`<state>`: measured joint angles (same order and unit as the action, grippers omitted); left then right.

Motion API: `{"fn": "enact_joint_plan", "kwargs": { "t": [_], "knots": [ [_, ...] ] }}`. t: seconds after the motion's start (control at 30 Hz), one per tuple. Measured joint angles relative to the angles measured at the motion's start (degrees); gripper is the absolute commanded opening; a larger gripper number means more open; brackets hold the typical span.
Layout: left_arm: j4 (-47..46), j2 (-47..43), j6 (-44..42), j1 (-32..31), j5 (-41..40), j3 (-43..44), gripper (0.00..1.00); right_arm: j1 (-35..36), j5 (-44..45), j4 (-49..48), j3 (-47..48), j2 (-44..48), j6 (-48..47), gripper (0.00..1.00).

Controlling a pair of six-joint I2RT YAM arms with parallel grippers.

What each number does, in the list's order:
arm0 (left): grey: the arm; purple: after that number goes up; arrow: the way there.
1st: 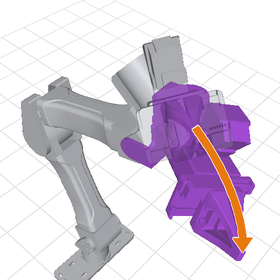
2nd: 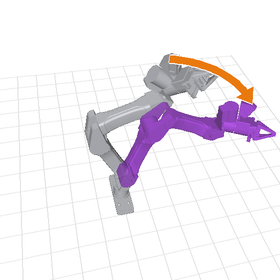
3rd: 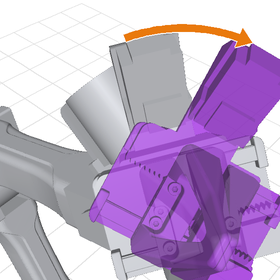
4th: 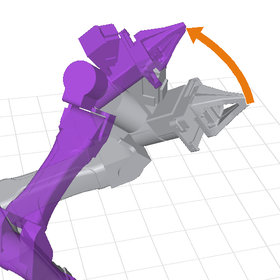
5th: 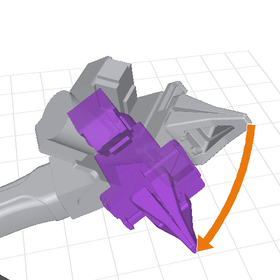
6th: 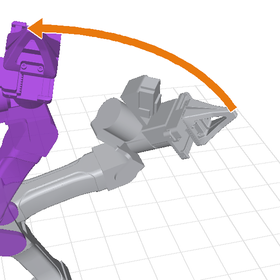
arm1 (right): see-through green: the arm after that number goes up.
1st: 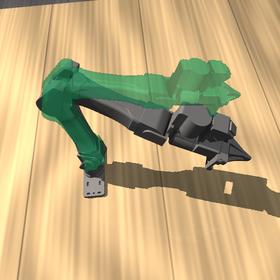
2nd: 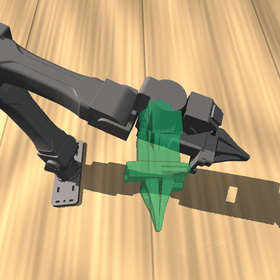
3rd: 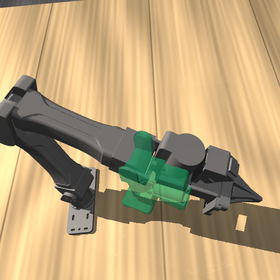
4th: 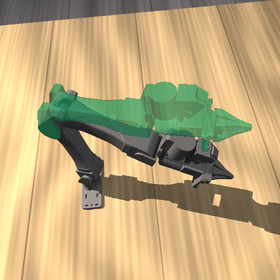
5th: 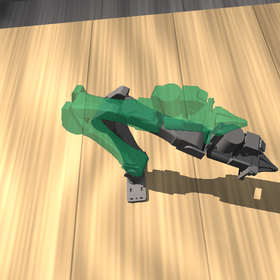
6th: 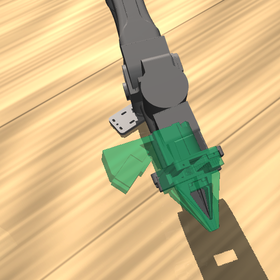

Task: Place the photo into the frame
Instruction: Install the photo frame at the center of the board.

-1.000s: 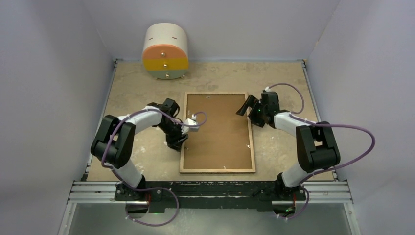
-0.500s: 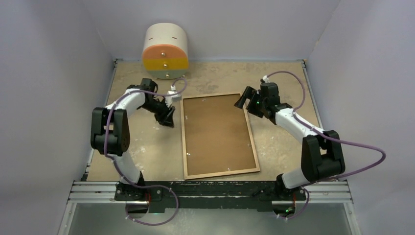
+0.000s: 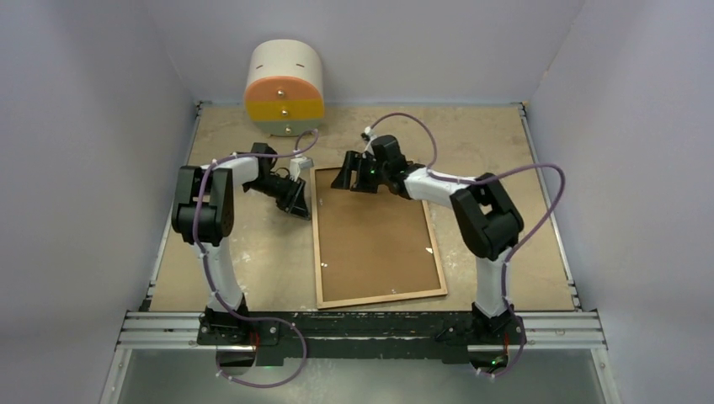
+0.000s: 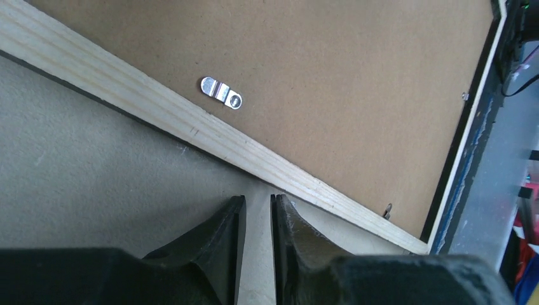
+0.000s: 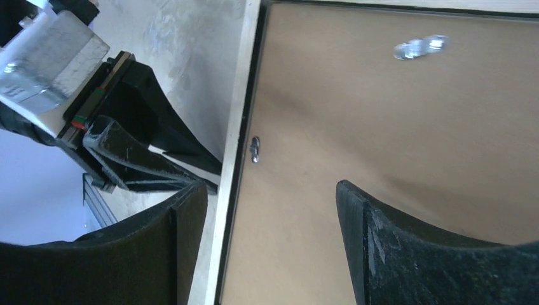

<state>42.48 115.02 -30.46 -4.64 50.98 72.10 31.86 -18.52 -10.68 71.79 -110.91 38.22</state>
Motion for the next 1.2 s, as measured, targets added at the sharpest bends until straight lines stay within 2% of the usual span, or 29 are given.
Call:
{"fn": "enact_joint_plan", "kwargs": {
  "t": [0.23,0.37,0.63,0.87,1.2],
  "knots": [
    [-0.1,1.8,0.9,0.2,3.3,0.1,0.23,4.4,-4.7,-1.4,8.2,-10.7,2.1,0.72],
    [0.0,2.2,0.9,0.5,4.3,0.1,0.27,5.4,-6.6,-2.5,10.7,-13.4,3.2,0.7],
    [2.6,2.3,-2.4,0.7,7.0,0.2,0.35,5.7,-8.5,-3.3,11.1,-14.4,4.4,0.68],
    [2.4,2.7,-3.0,0.7,7.4,0.3,0.31,5.7,-9.9,-3.8,12.1,-15.6,4.7,0.66],
    [-0.6,3.0,1.1,0.8,6.7,0.2,0.28,5.8,-11.8,-4.9,12.7,-16.7,5.1,0.62]
  ]
}}
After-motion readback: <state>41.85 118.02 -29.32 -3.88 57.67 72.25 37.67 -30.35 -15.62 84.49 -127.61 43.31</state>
